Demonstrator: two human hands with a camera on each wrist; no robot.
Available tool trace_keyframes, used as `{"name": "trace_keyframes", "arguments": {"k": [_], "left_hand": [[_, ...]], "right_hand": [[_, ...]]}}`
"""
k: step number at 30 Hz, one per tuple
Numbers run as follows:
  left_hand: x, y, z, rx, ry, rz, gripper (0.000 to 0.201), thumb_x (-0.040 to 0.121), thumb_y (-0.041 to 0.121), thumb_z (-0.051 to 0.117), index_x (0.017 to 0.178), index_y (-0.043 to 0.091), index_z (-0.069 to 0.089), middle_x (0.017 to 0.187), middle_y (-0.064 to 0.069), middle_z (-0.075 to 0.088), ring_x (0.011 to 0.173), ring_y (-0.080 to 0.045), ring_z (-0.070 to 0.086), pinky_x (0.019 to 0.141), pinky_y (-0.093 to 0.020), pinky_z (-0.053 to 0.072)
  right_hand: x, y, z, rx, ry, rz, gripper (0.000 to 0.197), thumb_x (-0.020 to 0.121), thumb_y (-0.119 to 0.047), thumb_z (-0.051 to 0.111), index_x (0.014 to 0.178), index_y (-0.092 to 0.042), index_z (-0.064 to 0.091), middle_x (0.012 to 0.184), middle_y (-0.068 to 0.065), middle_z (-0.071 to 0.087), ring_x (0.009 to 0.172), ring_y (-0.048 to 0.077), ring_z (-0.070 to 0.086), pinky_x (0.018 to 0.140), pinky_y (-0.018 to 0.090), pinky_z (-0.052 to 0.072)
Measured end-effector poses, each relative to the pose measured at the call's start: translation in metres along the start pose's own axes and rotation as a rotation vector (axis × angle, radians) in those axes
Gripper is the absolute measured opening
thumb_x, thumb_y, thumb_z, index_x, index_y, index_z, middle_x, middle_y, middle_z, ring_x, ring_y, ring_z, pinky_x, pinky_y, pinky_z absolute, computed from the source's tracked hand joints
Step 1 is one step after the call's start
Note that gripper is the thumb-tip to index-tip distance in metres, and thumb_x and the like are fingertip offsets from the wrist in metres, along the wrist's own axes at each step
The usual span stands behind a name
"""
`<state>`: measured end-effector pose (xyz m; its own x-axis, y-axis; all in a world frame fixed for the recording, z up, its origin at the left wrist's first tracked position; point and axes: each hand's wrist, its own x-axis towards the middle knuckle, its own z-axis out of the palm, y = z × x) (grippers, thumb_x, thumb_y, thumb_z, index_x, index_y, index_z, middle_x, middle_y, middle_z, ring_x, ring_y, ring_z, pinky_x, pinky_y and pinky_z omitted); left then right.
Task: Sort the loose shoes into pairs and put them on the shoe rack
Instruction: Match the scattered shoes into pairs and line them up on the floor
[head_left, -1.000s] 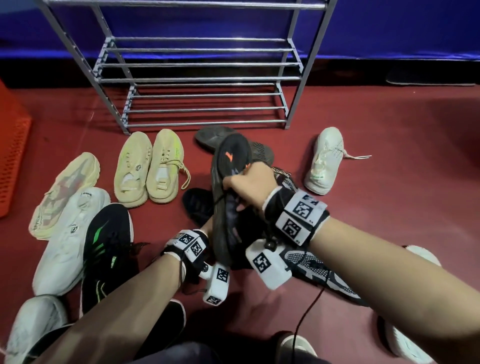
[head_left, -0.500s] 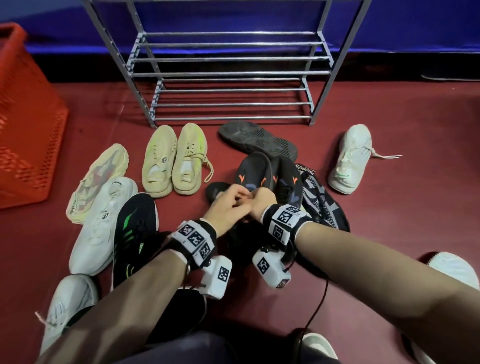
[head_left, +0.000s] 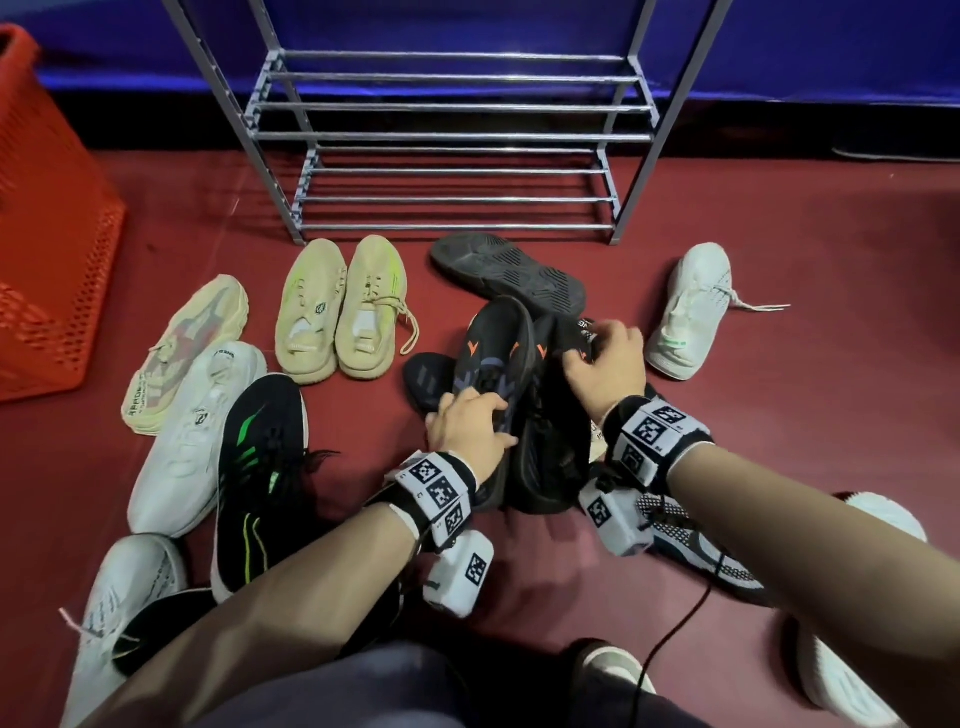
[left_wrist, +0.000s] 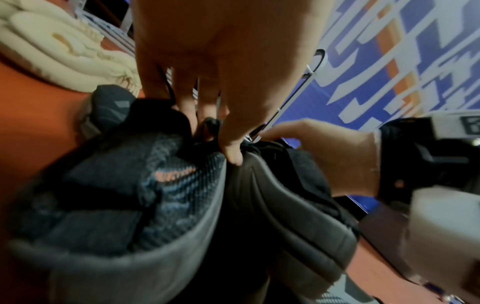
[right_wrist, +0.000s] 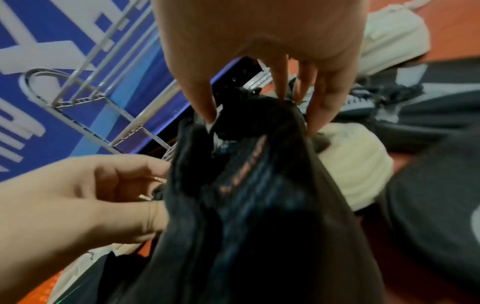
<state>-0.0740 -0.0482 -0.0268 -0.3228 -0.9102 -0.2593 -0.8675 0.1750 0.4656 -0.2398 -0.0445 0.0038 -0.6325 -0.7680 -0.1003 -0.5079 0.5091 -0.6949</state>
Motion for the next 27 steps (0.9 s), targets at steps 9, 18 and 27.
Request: {"name": "trace_keyframes", "arguments": {"k": [9,18,27], "left_hand": [[0.001,0.001,-0.003,-0.141,-0.079,-0.125,0.031,0.081,0.029,0.064,0.107,0.015,0.054,0.101,-0.009,0.066,0.1,-0.031,0.061,0.083,-0.03,0.046],[0.008,0.006,-0.001,-0.256,-0.008,-0.196,0.024,0.083,0.024,0.063,0.104,0.012,0.062,0.103,-0.011,0.069,0.101,-0.03,0.063,0.088,-0.03,0.048],[0.005,0.023,0.004,0.129,-0.048,-0.212,0.087,0.065,0.079,0.058,0.119,0.01,0.046,0.116,-0.007,0.063,0.107,-0.028,0.061,0.082,-0.034,0.047]], "right_hand": [[0.002,0.032,0.014,0.006,-0.256,0.4,0.082,0.061,-0.036,0.086,0.127,-0.006,0.047,0.124,0.01,0.059,0.117,0.028,0.056,0.102,0.032,0.045],[-0.003,0.04,0.017,0.098,-0.146,0.228,0.043,0.074,-0.028,0.071,0.11,-0.006,0.062,0.104,0.008,0.07,0.102,0.023,0.064,0.091,0.029,0.048],[-0.005,0.044,0.013,0.066,-0.254,0.246,0.038,0.079,-0.023,0.071,0.112,-0.007,0.06,0.101,0.005,0.061,0.106,0.024,0.06,0.083,0.021,0.038]]}}
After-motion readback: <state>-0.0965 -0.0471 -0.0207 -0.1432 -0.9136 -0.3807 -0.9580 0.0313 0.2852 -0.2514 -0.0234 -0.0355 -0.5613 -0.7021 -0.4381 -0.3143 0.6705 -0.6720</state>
